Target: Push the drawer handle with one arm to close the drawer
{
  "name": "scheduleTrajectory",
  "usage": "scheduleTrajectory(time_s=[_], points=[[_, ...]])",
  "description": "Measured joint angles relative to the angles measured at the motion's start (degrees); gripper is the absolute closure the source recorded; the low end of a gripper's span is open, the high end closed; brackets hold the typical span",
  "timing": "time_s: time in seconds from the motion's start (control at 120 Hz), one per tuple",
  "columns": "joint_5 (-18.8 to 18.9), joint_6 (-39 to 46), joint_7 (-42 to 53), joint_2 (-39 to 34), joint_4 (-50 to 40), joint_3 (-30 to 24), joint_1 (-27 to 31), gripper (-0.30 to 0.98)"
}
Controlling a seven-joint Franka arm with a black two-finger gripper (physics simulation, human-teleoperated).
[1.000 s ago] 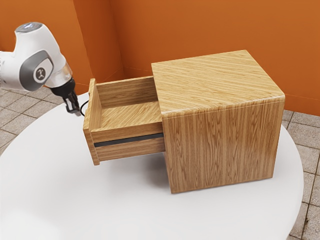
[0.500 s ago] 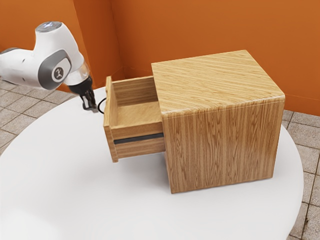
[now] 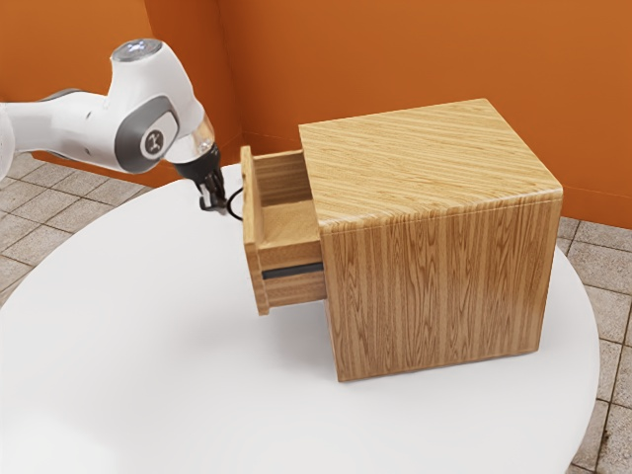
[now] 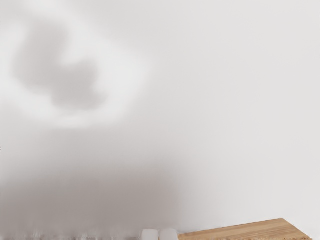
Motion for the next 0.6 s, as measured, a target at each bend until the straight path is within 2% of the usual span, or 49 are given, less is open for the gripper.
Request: scheduleTrajectory(time_s=[0.6], points=[[-0.01, 1.86, -0.48, 12.77, 14.87, -2.60, -3.59, 0.79]])
